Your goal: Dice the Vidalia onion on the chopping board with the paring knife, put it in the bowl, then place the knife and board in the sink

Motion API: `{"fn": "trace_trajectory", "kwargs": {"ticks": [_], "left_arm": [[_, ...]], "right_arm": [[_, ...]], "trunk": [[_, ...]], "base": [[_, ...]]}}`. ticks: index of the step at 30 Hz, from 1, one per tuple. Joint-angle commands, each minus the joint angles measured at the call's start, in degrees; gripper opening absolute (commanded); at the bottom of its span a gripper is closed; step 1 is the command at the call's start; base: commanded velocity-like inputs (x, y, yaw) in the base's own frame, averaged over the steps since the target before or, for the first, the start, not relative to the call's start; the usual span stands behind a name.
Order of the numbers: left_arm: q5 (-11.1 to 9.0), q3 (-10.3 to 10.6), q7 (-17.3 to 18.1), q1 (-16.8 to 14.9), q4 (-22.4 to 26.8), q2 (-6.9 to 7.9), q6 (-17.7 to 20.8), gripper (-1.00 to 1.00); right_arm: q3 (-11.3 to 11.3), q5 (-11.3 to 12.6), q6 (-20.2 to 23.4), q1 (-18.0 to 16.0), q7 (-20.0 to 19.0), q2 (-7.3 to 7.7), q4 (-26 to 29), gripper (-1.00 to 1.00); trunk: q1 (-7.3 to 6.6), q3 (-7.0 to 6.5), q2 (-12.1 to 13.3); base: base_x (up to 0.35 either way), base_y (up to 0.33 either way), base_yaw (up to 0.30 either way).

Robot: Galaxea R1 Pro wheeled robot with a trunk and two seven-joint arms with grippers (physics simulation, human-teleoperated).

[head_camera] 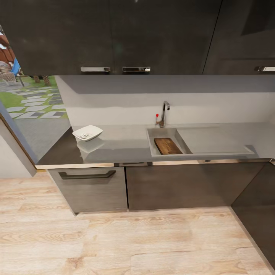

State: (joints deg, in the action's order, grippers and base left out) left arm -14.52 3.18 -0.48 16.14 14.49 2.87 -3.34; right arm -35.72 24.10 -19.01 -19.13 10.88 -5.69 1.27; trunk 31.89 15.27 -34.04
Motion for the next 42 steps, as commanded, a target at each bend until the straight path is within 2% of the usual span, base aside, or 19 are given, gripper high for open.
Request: {"fn": "trace_trajectory", "kwargs": {"ticks": [1,42], "left_arm": [[-0.5,0.3,-0.1,0.0,0.1,0.04,-0.1,1.00],[-0.5,0.3,-0.1,0.0,0.1,0.04,-0.1,1.00]], "right_arm": [[-0.5,0.4,-0.2,0.0,0.2,-0.02,0.0,1.00],[-0.5,0.4,-0.2,0.0,0.2,-0.02,0.0,1.00]], "trunk": [[0.02,0.07,-0.1],[0.02,0.07,-0.1]], "base": [[0.000,0.000,0.000],[0.000,0.000,0.000]]}}
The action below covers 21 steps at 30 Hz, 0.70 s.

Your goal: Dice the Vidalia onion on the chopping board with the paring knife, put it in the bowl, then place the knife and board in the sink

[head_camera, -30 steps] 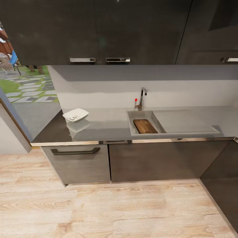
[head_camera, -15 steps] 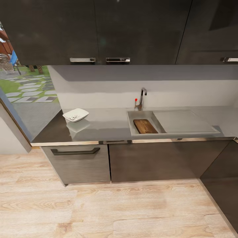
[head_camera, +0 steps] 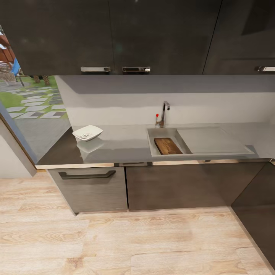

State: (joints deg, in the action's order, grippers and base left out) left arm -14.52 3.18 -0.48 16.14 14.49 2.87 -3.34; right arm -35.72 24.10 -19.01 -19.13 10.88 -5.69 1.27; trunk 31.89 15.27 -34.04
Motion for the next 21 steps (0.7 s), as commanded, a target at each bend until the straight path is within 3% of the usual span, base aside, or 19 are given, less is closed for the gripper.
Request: {"fn": "trace_trajectory", "kwargs": {"ticks": [1,21], "left_arm": [[-0.5,0.3,-0.1,0.0,0.1,0.04,-0.1,1.00],[-0.5,0.3,-0.1,0.0,0.1,0.04,-0.1,1.00]], "right_arm": [[-0.5,0.4,-0.2,0.0,0.2,-0.02,0.0,1.00],[-0.5,0.4,-0.2,0.0,0.2,-0.02,0.0,1.00]], "trunk": [[0.02,0.07,-0.1],[0.02,0.07,-0.1]], "base": [[0.000,0.000,0.000],[0.000,0.000,0.000]]}}
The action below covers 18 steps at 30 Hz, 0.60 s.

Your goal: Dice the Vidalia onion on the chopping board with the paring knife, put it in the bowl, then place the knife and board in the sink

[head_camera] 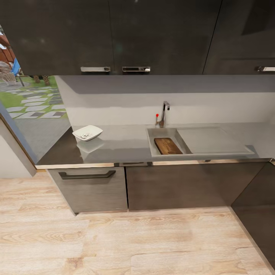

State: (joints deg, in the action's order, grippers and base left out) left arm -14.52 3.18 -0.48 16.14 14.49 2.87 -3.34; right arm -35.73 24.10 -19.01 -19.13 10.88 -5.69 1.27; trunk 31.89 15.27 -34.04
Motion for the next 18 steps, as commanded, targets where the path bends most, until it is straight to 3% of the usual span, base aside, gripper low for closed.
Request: {"fn": "trace_trajectory", "kwargs": {"ticks": [1,18], "left_arm": [[-0.5,0.3,-0.1,0.0,0.1,0.04,-0.1,1.00],[-0.5,0.3,-0.1,0.0,0.1,0.04,-0.1,1.00]], "right_arm": [[-0.5,0.4,-0.2,0.0,0.2,-0.02,0.0,1.00],[-0.5,0.4,-0.2,0.0,0.2,-0.02,0.0,1.00]], "trunk": [[0.02,0.07,-0.1],[0.02,0.07,-0.1]], "base": [[0.000,0.000,0.000],[0.000,0.000,0.000]]}}
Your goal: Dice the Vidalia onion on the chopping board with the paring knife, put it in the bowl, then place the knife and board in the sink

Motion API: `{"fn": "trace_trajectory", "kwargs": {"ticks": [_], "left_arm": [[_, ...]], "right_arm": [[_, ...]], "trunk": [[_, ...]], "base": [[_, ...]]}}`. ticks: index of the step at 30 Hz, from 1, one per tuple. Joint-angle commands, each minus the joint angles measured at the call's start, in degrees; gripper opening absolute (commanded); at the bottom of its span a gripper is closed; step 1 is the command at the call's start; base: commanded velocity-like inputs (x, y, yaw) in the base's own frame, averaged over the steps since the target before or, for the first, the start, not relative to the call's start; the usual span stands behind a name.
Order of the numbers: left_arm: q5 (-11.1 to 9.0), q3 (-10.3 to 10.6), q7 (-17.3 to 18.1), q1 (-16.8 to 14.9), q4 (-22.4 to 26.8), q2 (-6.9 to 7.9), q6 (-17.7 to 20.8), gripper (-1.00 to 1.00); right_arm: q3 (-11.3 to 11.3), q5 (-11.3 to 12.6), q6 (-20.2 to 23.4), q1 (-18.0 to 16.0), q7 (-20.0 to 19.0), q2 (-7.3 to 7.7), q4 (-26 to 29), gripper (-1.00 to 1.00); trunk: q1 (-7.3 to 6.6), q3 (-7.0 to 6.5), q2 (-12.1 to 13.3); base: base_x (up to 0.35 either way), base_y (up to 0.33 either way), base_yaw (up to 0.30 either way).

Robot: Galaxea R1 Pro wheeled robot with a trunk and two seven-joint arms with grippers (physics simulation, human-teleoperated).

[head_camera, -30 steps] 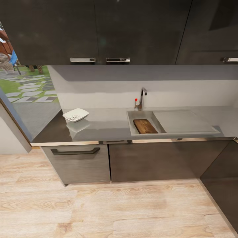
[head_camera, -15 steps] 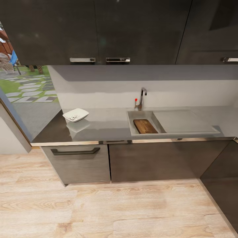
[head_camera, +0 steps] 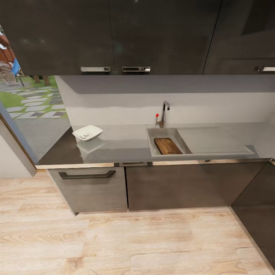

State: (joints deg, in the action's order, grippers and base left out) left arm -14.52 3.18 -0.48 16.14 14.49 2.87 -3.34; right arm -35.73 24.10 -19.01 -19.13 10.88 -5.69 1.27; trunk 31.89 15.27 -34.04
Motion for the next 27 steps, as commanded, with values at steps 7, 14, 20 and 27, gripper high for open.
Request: {"fn": "trace_trajectory", "kwargs": {"ticks": [7,14,20,27], "left_arm": [[-0.5,0.3,-0.1,0.0,0.1,0.04,-0.1,1.00],[-0.5,0.3,-0.1,0.0,0.1,0.04,-0.1,1.00],[-0.5,0.3,-0.1,0.0,0.1,0.04,-0.1,1.00],[-0.5,0.3,-0.1,0.0,0.1,0.04,-0.1,1.00]], "right_arm": [[-0.5,0.4,-0.2,0.0,0.2,-0.02,0.0,1.00],[-0.6,0.4,-0.1,0.0,0.2,-0.02,0.0,1.00],[-0.5,0.4,-0.1,0.0,0.2,-0.02,0.0,1.00],[-0.5,0.4,-0.2,0.0,0.2,-0.02,0.0,1.00]], "trunk": [[0.02,0.07,-0.1],[0.02,0.07,-0.1],[0.02,0.07,-0.1],[0.02,0.07,-0.1]], "base": [[0.000,0.000,0.000],[0.000,0.000,0.000],[0.000,0.000,0.000],[0.000,0.000,0.000]]}}
